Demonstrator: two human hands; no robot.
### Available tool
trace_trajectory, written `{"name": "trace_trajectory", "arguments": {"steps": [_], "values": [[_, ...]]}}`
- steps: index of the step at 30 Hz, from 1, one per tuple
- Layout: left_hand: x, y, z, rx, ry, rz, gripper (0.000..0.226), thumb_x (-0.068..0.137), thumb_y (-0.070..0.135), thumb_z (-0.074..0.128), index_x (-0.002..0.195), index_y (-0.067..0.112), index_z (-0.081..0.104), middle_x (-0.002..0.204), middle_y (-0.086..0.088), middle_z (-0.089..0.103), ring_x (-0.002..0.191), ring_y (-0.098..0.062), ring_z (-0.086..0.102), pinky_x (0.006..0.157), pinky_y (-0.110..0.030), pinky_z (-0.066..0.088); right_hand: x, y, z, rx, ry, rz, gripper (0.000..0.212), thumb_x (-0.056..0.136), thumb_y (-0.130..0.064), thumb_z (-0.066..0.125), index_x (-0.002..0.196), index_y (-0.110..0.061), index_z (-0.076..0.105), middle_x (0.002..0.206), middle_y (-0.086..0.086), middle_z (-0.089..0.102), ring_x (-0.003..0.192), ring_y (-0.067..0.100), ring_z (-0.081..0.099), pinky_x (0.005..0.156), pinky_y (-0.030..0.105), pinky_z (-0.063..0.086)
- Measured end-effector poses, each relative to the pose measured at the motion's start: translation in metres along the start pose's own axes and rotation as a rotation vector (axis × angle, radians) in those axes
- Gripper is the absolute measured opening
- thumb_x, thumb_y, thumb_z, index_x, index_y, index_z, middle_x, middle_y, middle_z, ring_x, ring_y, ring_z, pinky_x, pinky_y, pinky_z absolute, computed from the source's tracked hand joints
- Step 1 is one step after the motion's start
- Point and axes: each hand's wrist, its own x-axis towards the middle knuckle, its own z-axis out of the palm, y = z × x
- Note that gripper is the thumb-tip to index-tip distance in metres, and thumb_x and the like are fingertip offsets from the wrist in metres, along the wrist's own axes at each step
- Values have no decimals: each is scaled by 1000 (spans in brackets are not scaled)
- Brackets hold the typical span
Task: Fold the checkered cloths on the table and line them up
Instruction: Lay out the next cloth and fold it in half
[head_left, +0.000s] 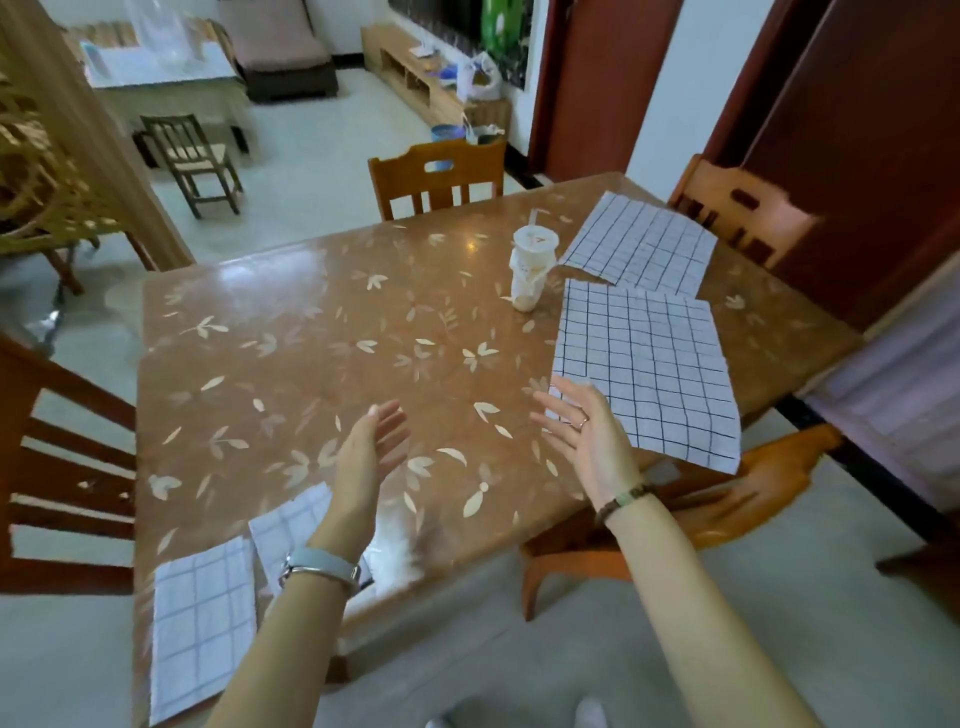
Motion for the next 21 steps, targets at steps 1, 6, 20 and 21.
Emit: {"name": "trace_trajectory", "arguments": {"steps": [1, 6, 20, 21], "values": [[1, 0, 11, 13, -24, 17, 37, 106, 35, 34, 123, 18, 62, 126, -6, 65, 113, -21, 63, 87, -33, 50, 0, -5, -9, 15, 14, -6, 36, 100, -42, 38, 119, -23, 61, 119, 4, 68, 106, 22, 66, 100, 37, 46], [4, 5, 68, 59, -100, 83, 36, 105, 36, 34, 116, 24, 66, 120, -1, 68, 112, -18, 64, 88, -34, 50, 2, -24, -57, 55, 86, -24, 37, 99, -45, 37, 118, -23, 61, 119, 4, 68, 106, 22, 66, 102, 39, 45], [-19, -18, 248, -17, -299, 106, 39, 105, 41, 32, 121, 22, 63, 125, -2, 67, 118, -20, 63, 96, -40, 49, 1, -73, -247, 167, 191, -68, 39, 98, -47, 36, 120, -24, 59, 123, 5, 65, 109, 23, 64, 101, 40, 45], [-21, -22, 261, -10, -307, 103, 40, 105, 41, 32, 123, 21, 62, 127, -3, 66, 118, -20, 63, 96, -39, 49, 1, -75, -262, 163, 199, -73, 40, 99, -47, 36, 121, -24, 58, 123, 5, 65, 109, 22, 64, 102, 40, 45]]}}
